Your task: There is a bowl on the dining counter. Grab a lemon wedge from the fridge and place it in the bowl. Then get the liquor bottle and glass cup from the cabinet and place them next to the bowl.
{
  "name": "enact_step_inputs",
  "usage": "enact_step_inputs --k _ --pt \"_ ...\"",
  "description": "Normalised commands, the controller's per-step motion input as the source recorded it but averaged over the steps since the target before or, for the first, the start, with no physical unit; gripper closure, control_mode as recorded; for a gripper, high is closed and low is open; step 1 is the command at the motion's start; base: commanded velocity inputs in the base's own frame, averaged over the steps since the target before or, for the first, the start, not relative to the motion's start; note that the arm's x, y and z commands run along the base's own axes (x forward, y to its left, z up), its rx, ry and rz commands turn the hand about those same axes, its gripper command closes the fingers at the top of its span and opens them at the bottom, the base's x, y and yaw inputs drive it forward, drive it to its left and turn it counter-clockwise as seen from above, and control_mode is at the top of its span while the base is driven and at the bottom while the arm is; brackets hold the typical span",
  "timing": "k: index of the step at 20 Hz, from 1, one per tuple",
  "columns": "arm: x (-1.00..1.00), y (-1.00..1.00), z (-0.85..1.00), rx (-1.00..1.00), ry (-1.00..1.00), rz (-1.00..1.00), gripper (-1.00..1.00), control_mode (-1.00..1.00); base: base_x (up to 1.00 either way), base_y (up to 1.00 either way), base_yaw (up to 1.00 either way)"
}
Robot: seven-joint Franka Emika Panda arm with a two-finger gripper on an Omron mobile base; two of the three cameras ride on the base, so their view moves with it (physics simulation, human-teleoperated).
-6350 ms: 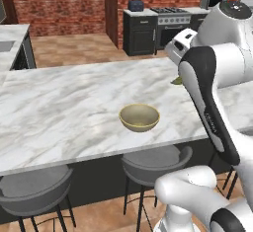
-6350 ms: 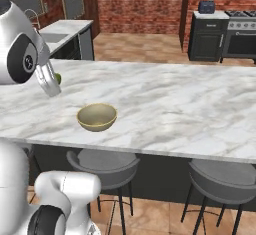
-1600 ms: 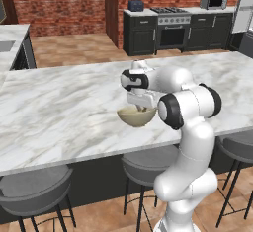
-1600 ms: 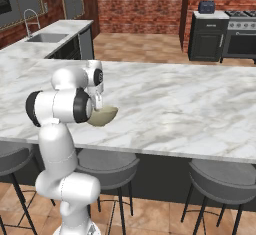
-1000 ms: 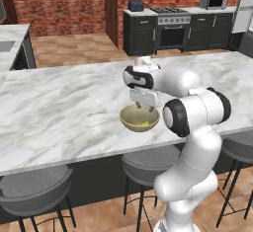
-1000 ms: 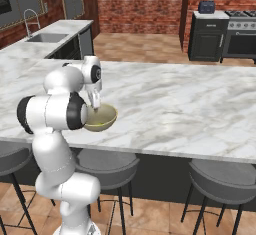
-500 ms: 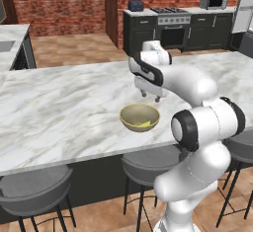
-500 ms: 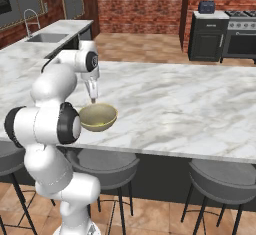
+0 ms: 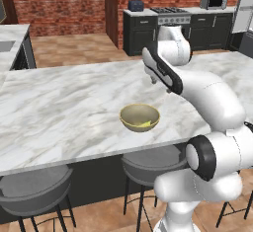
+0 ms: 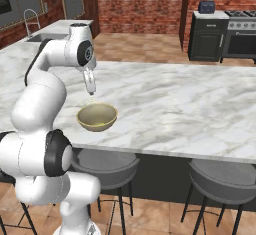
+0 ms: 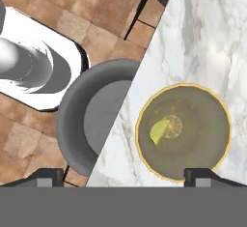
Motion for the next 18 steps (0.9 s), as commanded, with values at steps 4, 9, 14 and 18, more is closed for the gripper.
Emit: enact_step_inputs --k 4,9,14,18 --pt "-0.42 -0.02 0.80 0.00 -0.19 0.00 -1.00 -1.00 0.00 0.00 0.00" --pt "-0.52 -0.11 0.65 0.00 -0.20 0.04 -1.00 -1.00 0.00 0.00 0.00" --pt "-0.66 -0.26 0.54 0.00 -0.24 0.10 -1.00 -1.00 0.00 0.00 0.00" --pt "-0.68 -0.29 0.34 -0.02 -0.27 0.21 -1.00 -1.00 0.00 0.00 0.00"
